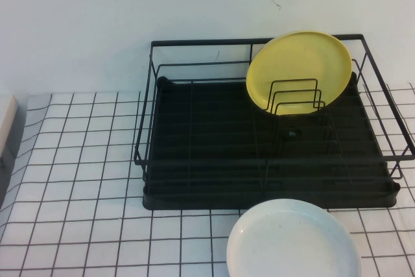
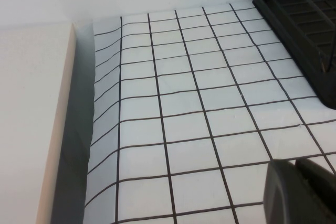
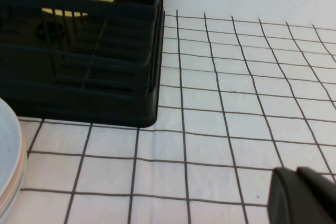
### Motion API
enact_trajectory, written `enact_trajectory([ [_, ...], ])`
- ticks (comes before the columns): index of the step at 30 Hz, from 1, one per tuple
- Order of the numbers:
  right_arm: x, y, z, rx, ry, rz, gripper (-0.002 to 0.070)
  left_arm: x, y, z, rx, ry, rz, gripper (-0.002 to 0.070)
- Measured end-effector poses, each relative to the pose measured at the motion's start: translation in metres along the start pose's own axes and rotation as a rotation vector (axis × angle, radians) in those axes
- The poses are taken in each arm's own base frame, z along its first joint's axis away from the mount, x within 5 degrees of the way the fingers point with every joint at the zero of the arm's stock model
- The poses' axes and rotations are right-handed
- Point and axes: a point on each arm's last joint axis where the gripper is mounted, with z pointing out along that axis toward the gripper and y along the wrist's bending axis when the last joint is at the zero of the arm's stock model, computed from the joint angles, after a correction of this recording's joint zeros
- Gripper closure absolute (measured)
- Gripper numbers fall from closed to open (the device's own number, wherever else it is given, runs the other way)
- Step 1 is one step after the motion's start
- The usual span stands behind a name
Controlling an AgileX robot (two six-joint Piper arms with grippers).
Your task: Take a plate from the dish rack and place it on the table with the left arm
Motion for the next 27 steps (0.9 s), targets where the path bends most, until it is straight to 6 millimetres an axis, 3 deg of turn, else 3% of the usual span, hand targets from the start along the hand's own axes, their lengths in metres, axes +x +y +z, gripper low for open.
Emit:
enact_trajectory([
  [12, 0.000, 0.000, 0.000, 0.000, 0.000, 0.015, 0.0679, -0.002, 0.001, 0.000, -0.014, -0.037, 0.028, 0.0678],
  [21, 0.000, 0.000, 0.000, 0.000, 0.000, 0.017, 0.0679, -0.036, 0.003, -0.007, -0.059, -0.416, 0.120, 0.0678],
  [27, 0.000, 0.000, 0.000, 0.000, 0.000, 0.017, 0.0679, -0.042, 0.003, -0.010, -0.062, -0.495, 0.125, 0.0678],
])
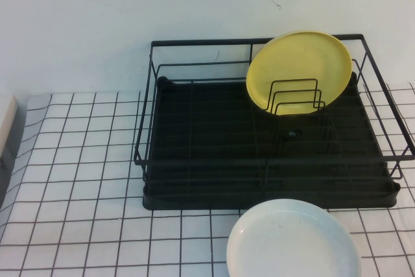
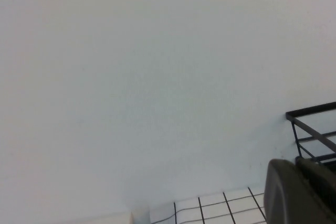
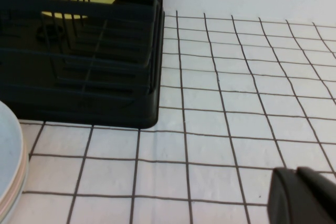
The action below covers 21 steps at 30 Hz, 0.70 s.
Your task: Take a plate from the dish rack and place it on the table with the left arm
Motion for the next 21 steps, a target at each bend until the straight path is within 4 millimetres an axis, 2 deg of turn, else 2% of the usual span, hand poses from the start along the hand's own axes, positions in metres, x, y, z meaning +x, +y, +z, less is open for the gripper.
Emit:
enact_trajectory([
  [4, 0.000, 0.000, 0.000, 0.000, 0.000, 0.000, 0.0679, -0.004, 0.000, 0.000, -0.004, -0.049, -0.016, 0.0678],
  [10, 0.000, 0.000, 0.000, 0.000, 0.000, 0.000, 0.0679, -0.016, 0.004, -0.002, -0.022, -0.182, -0.195, 0.0678],
  [14, 0.000, 0.000, 0.000, 0.000, 0.000, 0.000, 0.0679, -0.024, 0.005, 0.000, -0.017, -0.058, -0.298, 0.0678],
  [18, 0.000, 0.000, 0.000, 0.000, 0.000, 0.000, 0.0679, -0.066, 0.007, 0.002, 0.011, 0.022, -0.313, 0.0678],
  [21, 0.000, 0.000, 0.000, 0.000, 0.000, 0.000, 0.0679, -0.093, 0.008, 0.016, 0.025, 0.121, -0.327, 0.0678],
])
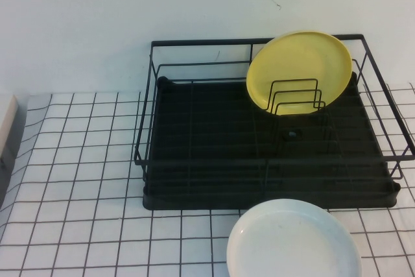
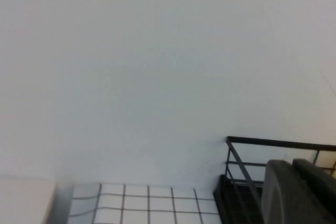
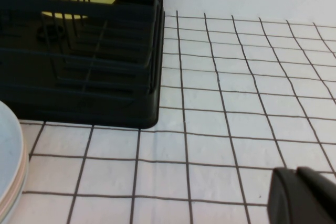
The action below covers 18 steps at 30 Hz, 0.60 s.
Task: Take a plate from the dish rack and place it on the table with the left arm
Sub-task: Grasp the plate from the shelf
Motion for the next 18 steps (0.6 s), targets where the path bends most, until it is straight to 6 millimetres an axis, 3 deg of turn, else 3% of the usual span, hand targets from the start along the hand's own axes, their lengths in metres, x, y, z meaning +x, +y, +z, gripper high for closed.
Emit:
enact_trajectory([
  [4, 0.000, 0.000, 0.000, 0.000, 0.000, 0.000, 0.0679, -0.028, -0.010, 0.025, 0.026, 0.118, -0.087, 0.0678],
  [7, 0.000, 0.000, 0.000, 0.000, 0.000, 0.000, 0.0679, -0.047, -0.020, 0.051, 0.088, 0.209, -0.050, 0.0678],
  [10, 0.000, 0.000, 0.000, 0.000, 0.000, 0.000, 0.0679, -0.057, -0.031, 0.087, 0.167, 0.314, 0.032, 0.0678],
  [18, 0.000, 0.000, 0.000, 0.000, 0.000, 0.000, 0.0679, -0.067, -0.050, 0.199, 0.288, 0.495, 0.053, 0.0678],
])
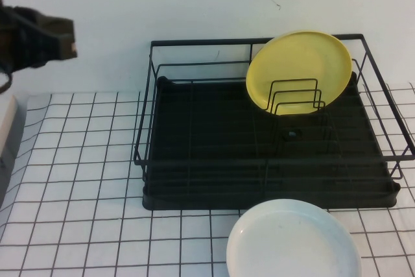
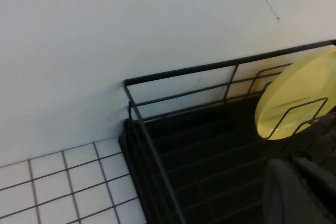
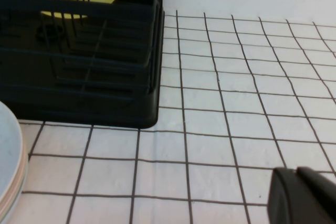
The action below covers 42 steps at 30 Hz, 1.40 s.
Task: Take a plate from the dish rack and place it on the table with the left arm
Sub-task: Grasp the plate from the shelf
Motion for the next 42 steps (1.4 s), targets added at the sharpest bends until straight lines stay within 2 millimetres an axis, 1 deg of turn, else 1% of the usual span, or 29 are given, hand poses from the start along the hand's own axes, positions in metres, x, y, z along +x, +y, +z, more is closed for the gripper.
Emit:
enact_trajectory([
  [2, 0.000, 0.000, 0.000, 0.000, 0.000, 0.000, 0.0679, -0.009, 0.003, 0.026, 0.044, 0.049, 0.003, 0.0678],
  [4, 0.000, 0.000, 0.000, 0.000, 0.000, 0.000, 0.0679, -0.018, 0.001, 0.051, 0.098, 0.085, 0.022, 0.0678],
  [7, 0.000, 0.000, 0.000, 0.000, 0.000, 0.000, 0.0679, -0.024, -0.014, 0.084, 0.177, 0.117, 0.108, 0.0678],
  [10, 0.000, 0.000, 0.000, 0.000, 0.000, 0.000, 0.0679, -0.017, -0.037, 0.122, 0.261, 0.151, 0.241, 0.0678],
  [13, 0.000, 0.000, 0.000, 0.000, 0.000, 0.000, 0.0679, -0.003, -0.054, 0.157, 0.319, 0.176, 0.381, 0.0663],
  [14, 0.000, 0.000, 0.000, 0.000, 0.000, 0.000, 0.0679, 0.003, -0.058, 0.168, 0.336, 0.186, 0.433, 0.0641],
  [16, 0.000, 0.000, 0.000, 0.000, 0.000, 0.000, 0.0679, 0.012, -0.066, 0.187, 0.367, 0.202, 0.500, 0.0568],
  [18, 0.000, 0.000, 0.000, 0.000, 0.000, 0.000, 0.0679, 0.019, -0.069, 0.203, 0.383, 0.205, 0.550, 0.0438],
  [19, 0.000, 0.000, 0.000, 0.000, 0.000, 0.000, 0.0679, 0.020, -0.070, 0.209, 0.385, 0.199, 0.570, 0.0379],
  [20, 0.000, 0.000, 0.000, 0.000, 0.000, 0.000, 0.0679, 0.021, -0.071, 0.217, 0.381, 0.189, 0.584, 0.0295],
  [21, 0.000, 0.000, 0.000, 0.000, 0.000, 0.000, 0.0679, 0.020, -0.070, 0.223, 0.374, 0.177, 0.593, 0.0238],
  [23, 0.000, 0.000, 0.000, 0.000, 0.000, 0.000, 0.0679, 0.021, -0.070, 0.233, 0.365, 0.162, 0.603, 0.0186],
  [25, 0.000, 0.000, 0.000, 0.000, 0.000, 0.000, 0.0679, 0.022, -0.069, 0.244, 0.356, 0.153, 0.608, 0.0178],
  [30, 0.000, 0.000, 0.000, 0.000, 0.000, 0.000, 0.0679, 0.031, -0.067, 0.269, 0.355, 0.150, 0.571, 0.0194],
  [34, 0.000, 0.000, 0.000, 0.000, 0.000, 0.000, 0.0679, 0.037, -0.065, 0.285, 0.355, 0.141, 0.550, 0.0196],
  [42, 0.000, 0.000, 0.000, 0.000, 0.000, 0.000, 0.0679, 0.048, -0.065, 0.310, 0.360, 0.104, 0.530, 0.0197],
])
